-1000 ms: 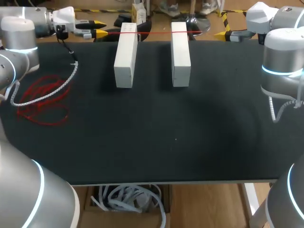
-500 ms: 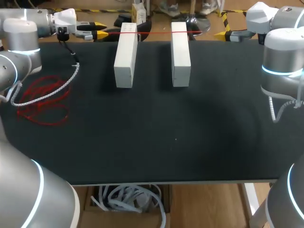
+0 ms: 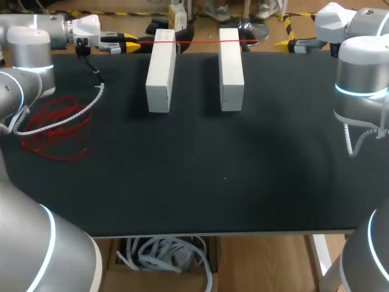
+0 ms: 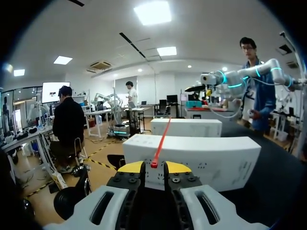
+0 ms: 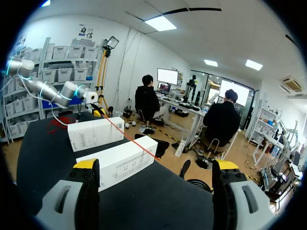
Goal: Grab the tape and strap the tape.
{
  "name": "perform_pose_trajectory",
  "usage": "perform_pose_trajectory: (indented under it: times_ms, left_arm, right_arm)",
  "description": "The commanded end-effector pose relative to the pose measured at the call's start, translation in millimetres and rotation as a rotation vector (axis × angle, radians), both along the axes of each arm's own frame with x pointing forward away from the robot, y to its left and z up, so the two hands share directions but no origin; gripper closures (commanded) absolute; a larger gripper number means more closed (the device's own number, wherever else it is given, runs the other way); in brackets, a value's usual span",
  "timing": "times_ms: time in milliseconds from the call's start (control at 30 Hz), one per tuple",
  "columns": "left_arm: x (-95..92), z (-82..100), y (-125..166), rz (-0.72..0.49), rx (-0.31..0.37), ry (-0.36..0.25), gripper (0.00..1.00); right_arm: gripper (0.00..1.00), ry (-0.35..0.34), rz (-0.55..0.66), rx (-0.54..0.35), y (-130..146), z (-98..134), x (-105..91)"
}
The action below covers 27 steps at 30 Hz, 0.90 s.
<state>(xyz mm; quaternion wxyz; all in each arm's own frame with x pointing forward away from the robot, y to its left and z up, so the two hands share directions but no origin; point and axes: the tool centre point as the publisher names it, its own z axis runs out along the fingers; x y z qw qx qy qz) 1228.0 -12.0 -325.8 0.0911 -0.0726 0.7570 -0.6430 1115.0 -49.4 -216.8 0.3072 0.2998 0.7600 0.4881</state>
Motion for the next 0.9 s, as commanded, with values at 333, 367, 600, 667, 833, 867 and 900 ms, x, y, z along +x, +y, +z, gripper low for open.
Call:
perform_pose_trajectory:
  times_ms: [333,367,600,667,833,867,900]
  left_arm:
    - [4.6,-6.3,2.2,-0.659,-0.008,0.112,0.84]
    - [4.5,-6.3,2.2,-0.658,-0.009,0.111,0.83]
    - [4.6,-4.0,-0.2,-0.660,-0.014,0.099,0.84]
    - [4.5,-3.3,-0.7,-0.661,-0.015,0.096,0.85]
    - [3.0,-1.8,-1.6,-0.661,-0.020,0.087,0.87]
    - [2.6,-1.7,-1.7,-0.662,-0.020,0.087,0.89]
    - [2.4,-1.7,-1.7,-0.661,-0.021,0.087,0.89]
  right_arm:
    - [0.00,0.001,0.001,0.000,-0.3,0.1,-0.2]
    - [0.00,0.001,0.001,0.000,-0.3,0.1,-0.2]
    - [0.00,0.001,0.001,0.000,-0.3,0.1,-0.2]
    - [0.00,0.001,0.001,0.000,-0.3,0.1,-0.2]
    - [0.00,0.001,0.001,0.000,-0.3,0.1,-0.2]
    - [0.00,0.001,0.001,0.000,-0.3,0.1,-0.2]
    - [0.00,0.001,0.001,0.000,-0.3,0.1,-0.2]
